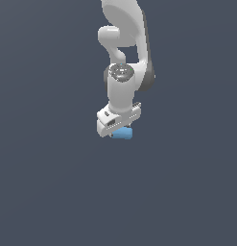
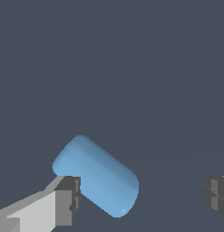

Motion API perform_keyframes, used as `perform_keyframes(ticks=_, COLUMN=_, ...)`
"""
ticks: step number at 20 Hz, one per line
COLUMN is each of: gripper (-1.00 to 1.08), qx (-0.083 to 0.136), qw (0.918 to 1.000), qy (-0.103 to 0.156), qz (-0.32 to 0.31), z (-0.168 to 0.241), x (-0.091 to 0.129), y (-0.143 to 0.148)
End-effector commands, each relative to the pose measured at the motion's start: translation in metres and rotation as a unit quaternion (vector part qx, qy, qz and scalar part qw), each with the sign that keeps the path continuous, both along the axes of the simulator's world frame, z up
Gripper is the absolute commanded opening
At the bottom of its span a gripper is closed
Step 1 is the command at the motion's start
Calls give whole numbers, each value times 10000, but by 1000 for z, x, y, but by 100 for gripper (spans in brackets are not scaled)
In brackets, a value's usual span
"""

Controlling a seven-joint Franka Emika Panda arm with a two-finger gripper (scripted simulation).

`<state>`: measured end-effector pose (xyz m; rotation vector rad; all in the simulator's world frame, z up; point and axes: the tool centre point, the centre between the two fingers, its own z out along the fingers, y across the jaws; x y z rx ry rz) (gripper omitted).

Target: Pick up the object and move it to a goal position.

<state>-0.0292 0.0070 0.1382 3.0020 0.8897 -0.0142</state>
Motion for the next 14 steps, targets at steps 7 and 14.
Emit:
perform_keyframes(ticks=7, gripper=100, qx=9, qw=9929, qy=11, qz=1193, z=-14, x=-14, y=2)
perform_keyframes(ticks=14, gripper=100, qx=22, qw=9764, qy=16, qz=2161, z=-25, x=-25, y=5)
